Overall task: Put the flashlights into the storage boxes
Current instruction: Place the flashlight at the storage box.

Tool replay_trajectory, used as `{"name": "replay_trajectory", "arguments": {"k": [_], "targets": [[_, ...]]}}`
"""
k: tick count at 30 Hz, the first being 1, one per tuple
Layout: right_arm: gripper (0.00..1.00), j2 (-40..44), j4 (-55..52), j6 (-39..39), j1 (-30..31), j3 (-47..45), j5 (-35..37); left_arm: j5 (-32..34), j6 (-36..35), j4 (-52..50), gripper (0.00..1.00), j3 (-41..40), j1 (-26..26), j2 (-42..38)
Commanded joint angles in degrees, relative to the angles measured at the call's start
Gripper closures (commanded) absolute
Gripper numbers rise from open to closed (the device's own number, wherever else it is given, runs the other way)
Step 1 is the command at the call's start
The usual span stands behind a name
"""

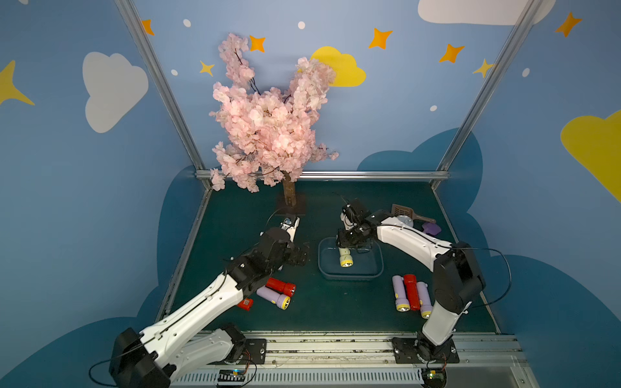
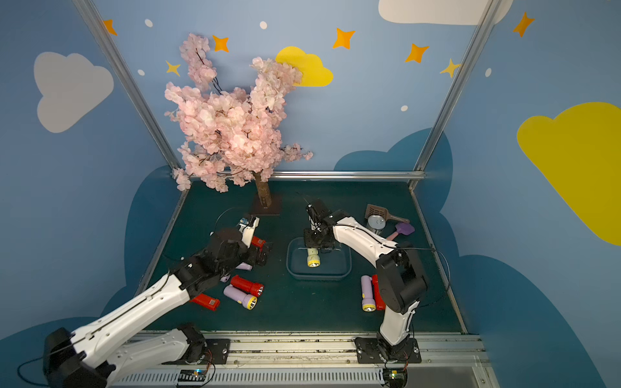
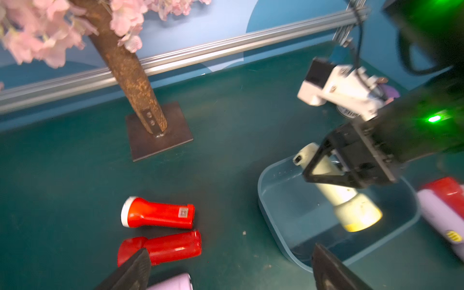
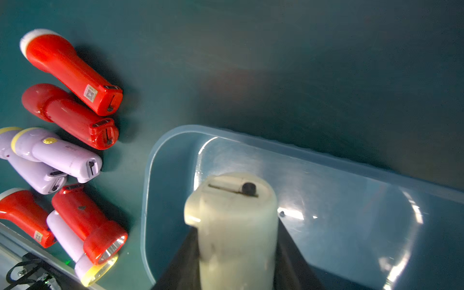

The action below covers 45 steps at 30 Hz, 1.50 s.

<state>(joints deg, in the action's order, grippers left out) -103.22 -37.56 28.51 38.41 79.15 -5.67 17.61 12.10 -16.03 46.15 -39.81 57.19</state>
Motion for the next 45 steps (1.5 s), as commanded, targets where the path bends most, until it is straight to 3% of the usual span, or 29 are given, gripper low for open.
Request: {"name": "replay_trajectory", "arguments": {"k": [1, 9, 31, 41, 45], "targets": [[0.76, -2.2, 0.8, 2.6, 2.2, 2.3, 0.7, 0.4, 5.0, 2.1, 0.01, -3.2, -0.3, -3.9], [0.76, -6.1, 1.2, 5.9, 6.4, 3.9, 2.7, 0.9, 7.6, 0.2, 0.01, -6.8, -0.5, -9.3], [0.71, -9.3, 4.3, 9.3, 6.4, 0.0, 4.8, 0.8, 8.6, -0.8, 0.01, -7.6, -1.5, -10.5], [0.50, -8.8, 3.8, 8.7, 6.5, 0.3, 4.4, 1.2, 8.4, -1.1, 0.01, -7.1, -1.6, -9.8], [0.48, -7.6, 2.9, 8.2, 6.6, 0.5, 4.8, 1.2, 8.4, -1.3, 0.01, -6.9, -1.6, -9.9]]}}
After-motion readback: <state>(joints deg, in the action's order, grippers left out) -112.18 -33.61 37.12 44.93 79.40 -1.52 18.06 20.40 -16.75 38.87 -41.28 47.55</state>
